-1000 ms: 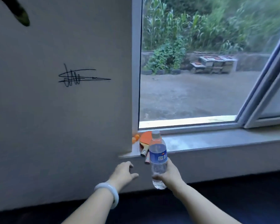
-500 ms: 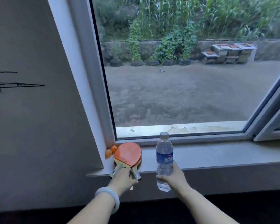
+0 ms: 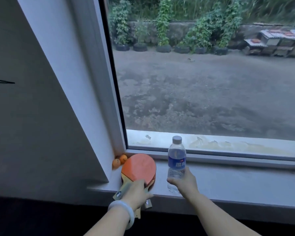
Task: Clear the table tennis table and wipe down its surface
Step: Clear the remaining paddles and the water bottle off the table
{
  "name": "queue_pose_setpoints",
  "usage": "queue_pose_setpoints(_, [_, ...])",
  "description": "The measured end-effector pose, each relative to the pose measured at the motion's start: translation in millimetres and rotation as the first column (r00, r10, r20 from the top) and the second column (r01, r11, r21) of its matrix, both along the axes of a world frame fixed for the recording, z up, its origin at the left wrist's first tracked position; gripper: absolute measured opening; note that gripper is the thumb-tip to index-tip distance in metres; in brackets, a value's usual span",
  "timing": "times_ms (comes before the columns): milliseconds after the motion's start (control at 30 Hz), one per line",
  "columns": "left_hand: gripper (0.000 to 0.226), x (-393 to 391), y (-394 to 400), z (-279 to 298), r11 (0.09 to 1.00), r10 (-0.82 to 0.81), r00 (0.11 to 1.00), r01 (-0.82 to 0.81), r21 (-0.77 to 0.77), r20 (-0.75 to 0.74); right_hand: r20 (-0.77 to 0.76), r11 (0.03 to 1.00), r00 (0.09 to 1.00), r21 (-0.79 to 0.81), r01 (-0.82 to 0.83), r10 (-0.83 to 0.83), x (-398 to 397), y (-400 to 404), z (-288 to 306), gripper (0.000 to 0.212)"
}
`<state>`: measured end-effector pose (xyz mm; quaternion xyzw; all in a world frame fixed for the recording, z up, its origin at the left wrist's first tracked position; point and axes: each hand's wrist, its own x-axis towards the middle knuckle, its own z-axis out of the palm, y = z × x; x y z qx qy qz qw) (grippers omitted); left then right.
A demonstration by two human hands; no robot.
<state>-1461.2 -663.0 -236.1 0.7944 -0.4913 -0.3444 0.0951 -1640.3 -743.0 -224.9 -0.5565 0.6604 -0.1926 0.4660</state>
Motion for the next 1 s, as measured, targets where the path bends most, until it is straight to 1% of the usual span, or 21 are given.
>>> queue_pose_setpoints(167, [0.036, -0.8, -13.6, -17.2, 0.997, 0.059, 0.992, -0.053, 0.058, -0.111, 0.017, 1.000, 1.000, 0.017, 0.006, -0.006, 15.7, -34.2, -17.0, 0.053])
queue_pose_setpoints(267, [0.036, 0.1, -21.0, -26.7, 0.991, 0.099, 0.985, -0.085, 0.099, -0.145, 0.078, 0.999, 0.997, 0.032, -0.008, 0.006, 25.5, -54.7, -29.1, 0.053])
queue_pose_setpoints(333, [0.035, -2.0, -25.5, -33.0, 0.988, 0.132, 0.979, -0.117, 0.105, -0.154, 0.119, 0.998, 0.992, 0.047, -0.051, 0.045, 30.2, -69.4, -39.8, 0.054])
queue_pose_setpoints(400, [0.040, -6.2, -27.0, -38.3, 0.982, 0.168, 0.973, -0.151, 0.114, -0.156, 0.132, 0.994, 0.988, 0.053, -0.093, 0.085, 33.8, -81.5, -48.5, 0.052])
queue_pose_setpoints(500, [0.045, -13.3, -26.8, -43.2, 0.971, 0.212, 0.967, -0.192, 0.144, -0.142, 0.134, 0.987, 0.980, 0.041, -0.155, 0.148, 38.3, -94.7, -58.6, 0.044])
queue_pose_setpoints(600, [0.040, -19.4, -28.2, -44.8, 0.958, 0.268, 0.954, -0.248, 0.146, -0.135, 0.101, 0.970, 0.965, 0.005, -0.244, 0.242, 40.7, -102.5, -64.1, 0.033])
queue_pose_setpoints(667, [0.039, -22.5, -29.7, -43.9, 0.950, 0.298, 0.945, -0.279, 0.142, -0.133, 0.081, 0.954, 0.950, -0.021, -0.299, 0.300, 39.8, -104.2, -66.7, 0.035])
queue_pose_setpoints(733, [0.040, -25.6, -30.9, -42.3, 0.943, 0.320, 0.937, -0.301, 0.144, -0.142, -0.003, 0.944, 0.945, -0.033, -0.327, 0.327, 35.0, -104.4, -69.9, 0.050])
queue_pose_setpoints(767, [0.040, -27.4, -31.5, -41.1, 0.939, 0.331, 0.932, -0.311, 0.146, -0.147, -0.060, 0.942, 0.941, -0.017, -0.335, 0.333, 30.8, -104.7, -71.1, 0.059])
queue_pose_setpoints(800, [0.040, -29.3, -31.9, -39.9, 0.935, 0.343, 0.927, -0.323, 0.147, -0.151, -0.086, 0.940, 0.936, 0.013, -0.341, 0.341, 26.7, -105.4, -72.5, 0.064])
queue_pose_setpoints(900, [0.041, -35.1, -32.9, -38.0, 0.924, 0.375, 0.916, -0.356, 0.143, -0.145, -0.013, 0.930, 0.934, 0.102, -0.354, 0.357, 23.3, -109.9, -73.5, 0.058])
queue_pose_setpoints(1000, [0.043, -41.1, -34.0, -38.5, 0.917, 0.392, 0.909, -0.374, 0.138, -0.140, 0.049, 0.943, 0.952, 0.130, -0.307, 0.303, 30.0, -114.3, -73.3, 0.048])
